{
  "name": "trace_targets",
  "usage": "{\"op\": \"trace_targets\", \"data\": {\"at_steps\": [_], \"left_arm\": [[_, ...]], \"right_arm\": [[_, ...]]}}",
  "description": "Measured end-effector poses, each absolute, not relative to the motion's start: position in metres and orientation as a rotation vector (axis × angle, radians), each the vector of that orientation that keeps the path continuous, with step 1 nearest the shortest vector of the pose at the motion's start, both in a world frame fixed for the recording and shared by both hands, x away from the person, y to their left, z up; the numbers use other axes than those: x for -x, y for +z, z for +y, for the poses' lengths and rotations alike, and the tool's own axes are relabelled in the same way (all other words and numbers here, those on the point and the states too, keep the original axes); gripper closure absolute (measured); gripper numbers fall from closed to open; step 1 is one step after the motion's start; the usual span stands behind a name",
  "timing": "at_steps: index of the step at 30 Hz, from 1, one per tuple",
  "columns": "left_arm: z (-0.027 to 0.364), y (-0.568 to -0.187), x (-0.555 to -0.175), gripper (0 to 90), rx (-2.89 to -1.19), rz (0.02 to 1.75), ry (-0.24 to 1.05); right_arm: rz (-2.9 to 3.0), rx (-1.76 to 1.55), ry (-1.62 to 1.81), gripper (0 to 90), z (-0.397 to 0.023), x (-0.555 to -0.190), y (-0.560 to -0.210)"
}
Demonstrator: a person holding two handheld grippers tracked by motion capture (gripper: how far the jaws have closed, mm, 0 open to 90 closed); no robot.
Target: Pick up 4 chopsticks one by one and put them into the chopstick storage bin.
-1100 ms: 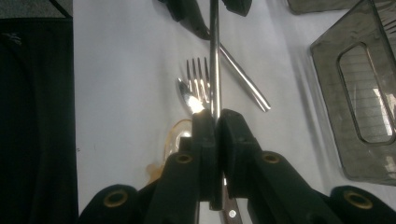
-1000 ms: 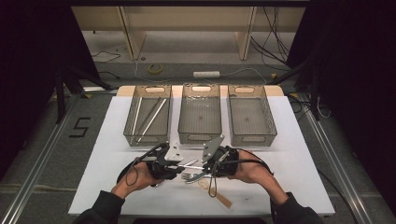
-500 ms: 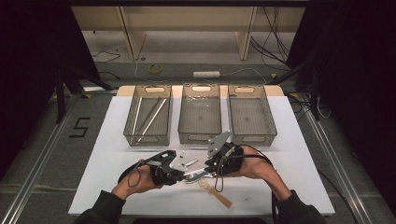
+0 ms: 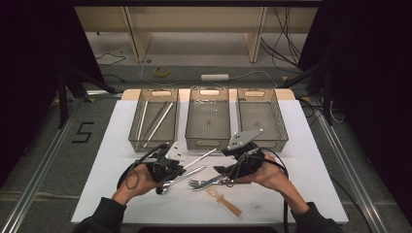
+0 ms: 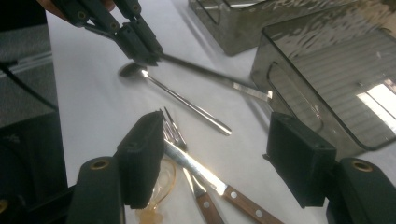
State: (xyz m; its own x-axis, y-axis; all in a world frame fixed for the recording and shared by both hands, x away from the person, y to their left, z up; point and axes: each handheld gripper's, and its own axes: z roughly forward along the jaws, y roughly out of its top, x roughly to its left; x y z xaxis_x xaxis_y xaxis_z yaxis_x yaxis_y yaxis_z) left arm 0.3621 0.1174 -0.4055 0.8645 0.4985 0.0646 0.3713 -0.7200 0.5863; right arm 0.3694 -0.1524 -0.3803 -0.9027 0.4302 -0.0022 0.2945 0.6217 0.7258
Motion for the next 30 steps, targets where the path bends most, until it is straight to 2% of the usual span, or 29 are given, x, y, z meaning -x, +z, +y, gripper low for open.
{"op": "trace_targets", "data": {"at_steps": [16,30], "left_arm": [[0.149,-0.385,-0.389,85.4,-2.266,0.904,0.364],[0.183,-0.370,-0.447,85.3,-2.081,1.133,0.471]], "right_arm": [[2.625,-0.775,1.199,35.0,-0.176,-0.351,-0.408],[2.628,-0.781,1.217,32.5,-0.174,-0.333,-0.421]]}}
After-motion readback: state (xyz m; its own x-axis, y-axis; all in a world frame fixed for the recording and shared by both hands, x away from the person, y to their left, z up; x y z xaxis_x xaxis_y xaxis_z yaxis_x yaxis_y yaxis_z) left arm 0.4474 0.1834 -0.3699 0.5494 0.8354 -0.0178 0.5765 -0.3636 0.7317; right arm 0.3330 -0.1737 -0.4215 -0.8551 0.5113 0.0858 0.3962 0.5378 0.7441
